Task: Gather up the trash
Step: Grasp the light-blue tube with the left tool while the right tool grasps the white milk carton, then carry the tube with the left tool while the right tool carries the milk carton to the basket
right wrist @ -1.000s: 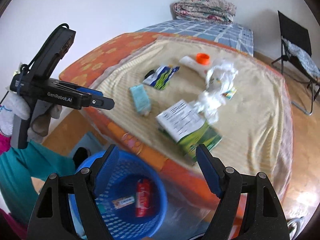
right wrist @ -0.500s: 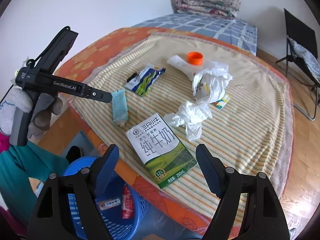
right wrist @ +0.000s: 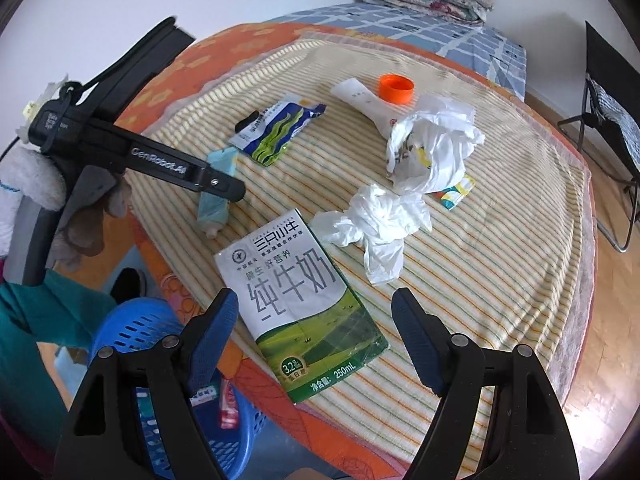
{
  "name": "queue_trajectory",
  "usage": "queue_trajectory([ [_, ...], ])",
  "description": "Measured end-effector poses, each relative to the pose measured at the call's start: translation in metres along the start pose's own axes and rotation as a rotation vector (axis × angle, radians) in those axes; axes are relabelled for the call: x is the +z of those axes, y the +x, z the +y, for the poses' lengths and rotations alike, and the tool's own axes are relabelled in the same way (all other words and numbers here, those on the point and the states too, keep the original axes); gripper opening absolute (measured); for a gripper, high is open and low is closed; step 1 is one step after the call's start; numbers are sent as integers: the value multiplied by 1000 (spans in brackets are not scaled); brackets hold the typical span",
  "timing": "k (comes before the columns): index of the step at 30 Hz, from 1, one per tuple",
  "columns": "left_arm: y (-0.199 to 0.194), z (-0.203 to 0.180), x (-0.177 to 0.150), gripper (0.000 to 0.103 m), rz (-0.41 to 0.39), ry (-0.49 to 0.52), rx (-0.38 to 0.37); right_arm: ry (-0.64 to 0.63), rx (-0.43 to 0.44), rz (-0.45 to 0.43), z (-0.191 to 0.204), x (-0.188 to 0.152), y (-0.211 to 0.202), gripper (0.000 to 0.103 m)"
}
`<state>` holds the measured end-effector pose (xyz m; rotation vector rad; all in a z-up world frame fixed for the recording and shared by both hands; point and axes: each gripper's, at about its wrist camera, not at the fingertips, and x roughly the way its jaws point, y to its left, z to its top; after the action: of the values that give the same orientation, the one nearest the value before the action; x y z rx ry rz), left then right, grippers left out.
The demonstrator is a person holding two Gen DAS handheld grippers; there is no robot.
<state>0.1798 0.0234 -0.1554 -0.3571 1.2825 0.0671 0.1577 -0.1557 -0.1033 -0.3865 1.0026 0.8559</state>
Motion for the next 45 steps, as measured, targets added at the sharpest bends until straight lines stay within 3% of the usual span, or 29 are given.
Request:
queue_trajectory([
  [4,5,-13,4,70,-17,59,43,-14,14,16,5,2,6,79],
  [8,10,-25,2,62,-37,132,97,-52,3,31,13,4,12,79],
  [11,12,-31,0,51,-49,157,121,-79,-19,44,19,6,18,79],
  [17,13,-28,0,37,-45,156,100,-100,-31,62,25,8,26,79],
  [28,3,-6,-12,33,-45,165,74,-156,-83,70,38,5,35,78],
  [36,-17,10,-22,33,-68,159,65,-111,-26,10,37,10,18,65],
  [45,-37,31,-33,33,-93,143,45,-70,-7,-45,35,16,2,64],
])
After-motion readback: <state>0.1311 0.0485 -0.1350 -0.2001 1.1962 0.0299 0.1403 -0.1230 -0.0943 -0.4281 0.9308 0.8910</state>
